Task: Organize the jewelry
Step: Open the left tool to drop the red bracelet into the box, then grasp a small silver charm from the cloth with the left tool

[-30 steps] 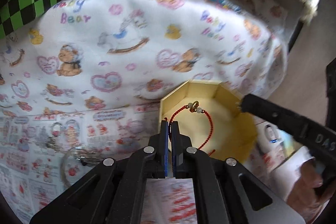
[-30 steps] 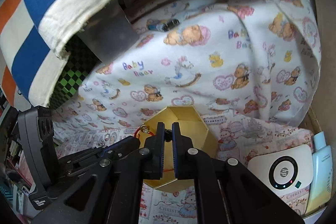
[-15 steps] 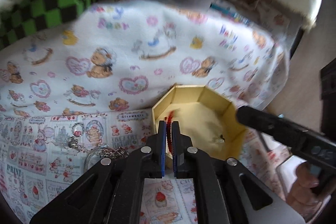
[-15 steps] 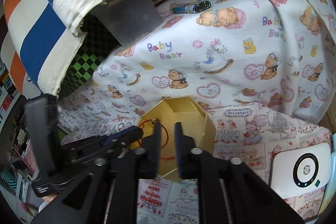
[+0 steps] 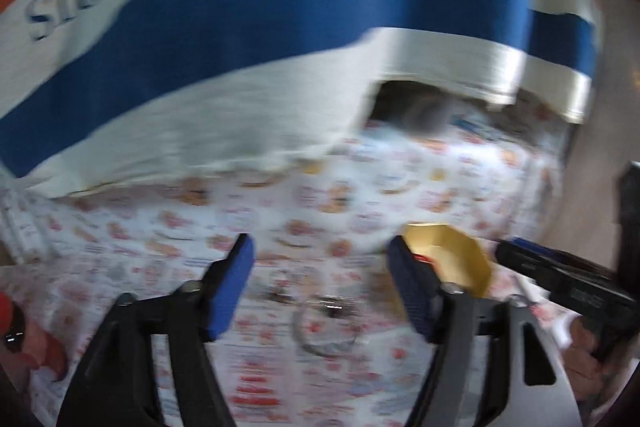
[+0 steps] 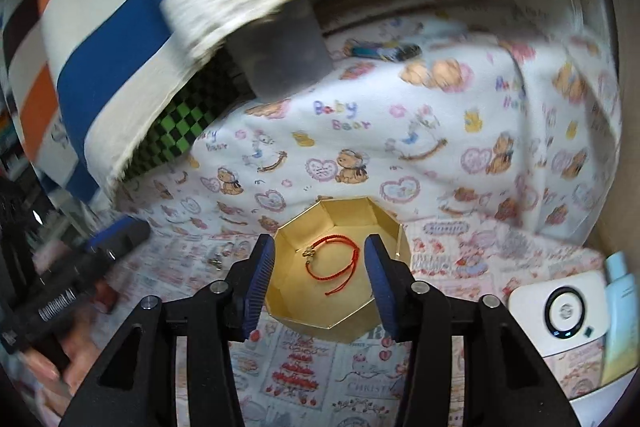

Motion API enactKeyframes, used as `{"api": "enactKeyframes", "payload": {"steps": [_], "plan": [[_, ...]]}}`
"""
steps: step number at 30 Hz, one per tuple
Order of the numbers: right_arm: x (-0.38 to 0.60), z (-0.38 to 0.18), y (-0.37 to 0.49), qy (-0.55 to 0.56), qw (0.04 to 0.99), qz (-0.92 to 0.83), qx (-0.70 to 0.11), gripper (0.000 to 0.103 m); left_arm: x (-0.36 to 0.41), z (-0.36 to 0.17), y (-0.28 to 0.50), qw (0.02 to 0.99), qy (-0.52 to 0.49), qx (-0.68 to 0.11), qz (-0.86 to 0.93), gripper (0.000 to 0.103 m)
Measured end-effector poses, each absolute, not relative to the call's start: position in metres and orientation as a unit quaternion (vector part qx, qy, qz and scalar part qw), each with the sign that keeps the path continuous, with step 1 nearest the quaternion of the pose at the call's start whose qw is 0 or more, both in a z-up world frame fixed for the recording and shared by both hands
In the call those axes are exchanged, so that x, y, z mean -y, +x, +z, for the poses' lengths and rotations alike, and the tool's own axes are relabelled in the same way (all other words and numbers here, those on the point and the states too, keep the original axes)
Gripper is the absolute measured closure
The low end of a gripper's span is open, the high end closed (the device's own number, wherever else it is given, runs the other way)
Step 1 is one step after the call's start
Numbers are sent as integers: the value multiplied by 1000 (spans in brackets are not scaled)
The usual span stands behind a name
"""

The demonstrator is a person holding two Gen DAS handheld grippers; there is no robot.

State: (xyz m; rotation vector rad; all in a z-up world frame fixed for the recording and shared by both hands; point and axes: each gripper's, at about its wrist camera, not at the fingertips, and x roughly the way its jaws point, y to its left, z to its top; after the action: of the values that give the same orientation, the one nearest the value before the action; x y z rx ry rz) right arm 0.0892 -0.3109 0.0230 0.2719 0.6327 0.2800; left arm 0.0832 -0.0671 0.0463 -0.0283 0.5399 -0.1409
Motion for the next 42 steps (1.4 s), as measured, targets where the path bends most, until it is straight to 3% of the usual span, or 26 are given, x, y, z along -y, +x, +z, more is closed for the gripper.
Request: {"api": "enactKeyframes", "payload": {"steps": [13, 15, 17, 23, 29, 33, 35, 42], "plan": [[296, 12, 90, 91, 939, 103, -314, 43, 31, -11, 121, 937, -77, -336, -53, 28], [294, 9, 92, 74, 943, 87, -314, 42, 31, -21, 130, 928, -82, -359, -53, 42], [294, 6, 94, 66, 943, 83, -316, 42, 28, -24, 133, 922, -96, -370, -59, 49], [297, 3, 94, 71, 943, 75, -317, 42, 30, -29, 146, 913, -100, -383, -100, 49], [307, 3, 95, 86, 943, 64, -316, 42, 38, -48, 156, 900, -98, -412, -100, 65], [314, 2, 97, 95, 941, 56, -319, 42, 38, -55, 157, 898, -102, -418, -94, 90], [314, 2, 96, 95, 942, 55, -318, 42, 38, -56, 157, 897, -109, -416, -101, 97], [316, 7, 92, 98, 944, 55, -311, 42, 30, -49, 147, 900, -110, -408, -104, 97]]}}
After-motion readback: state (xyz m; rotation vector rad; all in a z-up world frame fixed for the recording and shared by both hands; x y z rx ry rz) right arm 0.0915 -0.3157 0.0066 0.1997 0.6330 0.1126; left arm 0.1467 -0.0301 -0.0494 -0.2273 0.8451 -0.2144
